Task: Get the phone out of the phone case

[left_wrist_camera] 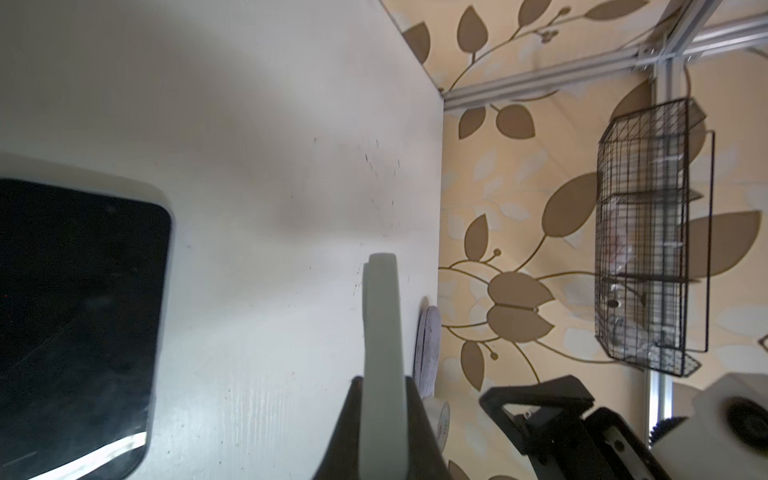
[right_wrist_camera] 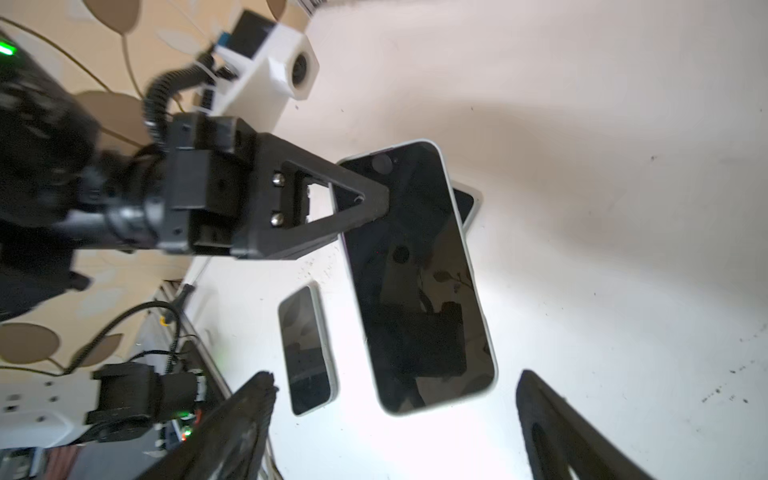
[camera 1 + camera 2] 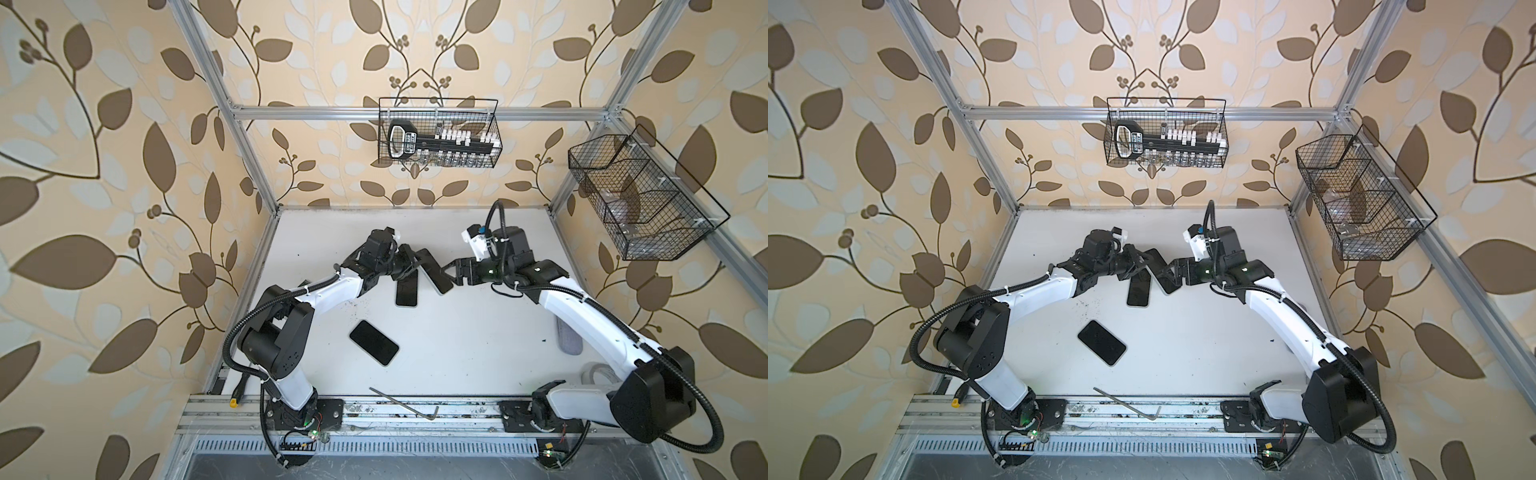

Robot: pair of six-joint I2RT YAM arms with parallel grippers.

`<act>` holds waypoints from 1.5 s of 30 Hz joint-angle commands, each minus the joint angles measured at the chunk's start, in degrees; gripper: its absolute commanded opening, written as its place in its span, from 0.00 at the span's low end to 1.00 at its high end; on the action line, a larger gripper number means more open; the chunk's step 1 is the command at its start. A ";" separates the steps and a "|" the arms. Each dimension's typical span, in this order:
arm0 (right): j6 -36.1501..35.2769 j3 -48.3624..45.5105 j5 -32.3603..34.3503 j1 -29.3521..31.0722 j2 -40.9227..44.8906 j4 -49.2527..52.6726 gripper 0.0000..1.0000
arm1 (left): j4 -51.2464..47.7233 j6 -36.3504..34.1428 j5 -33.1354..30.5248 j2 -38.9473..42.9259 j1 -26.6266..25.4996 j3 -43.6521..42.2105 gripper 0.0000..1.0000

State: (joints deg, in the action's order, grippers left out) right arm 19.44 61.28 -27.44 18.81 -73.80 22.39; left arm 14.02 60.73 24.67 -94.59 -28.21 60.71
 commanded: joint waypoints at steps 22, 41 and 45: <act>35.46 -19.44 -16.98 -1.36 -1.62 -49.28 0.62 | 25.12 9.82 -12.15 11.43 0.70 -6.86 0.00; 43.81 -18.15 -14.59 2.42 -10.21 -66.13 0.42 | 27.54 10.63 -12.27 11.73 0.70 -9.37 0.00; 43.83 -18.69 -14.49 2.45 -10.00 -66.30 0.39 | 28.07 10.72 -12.45 11.71 0.70 -9.55 0.00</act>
State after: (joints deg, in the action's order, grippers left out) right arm 62.08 41.56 -42.39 20.88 -83.66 -39.99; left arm 35.97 70.98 12.93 -85.67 -27.03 51.29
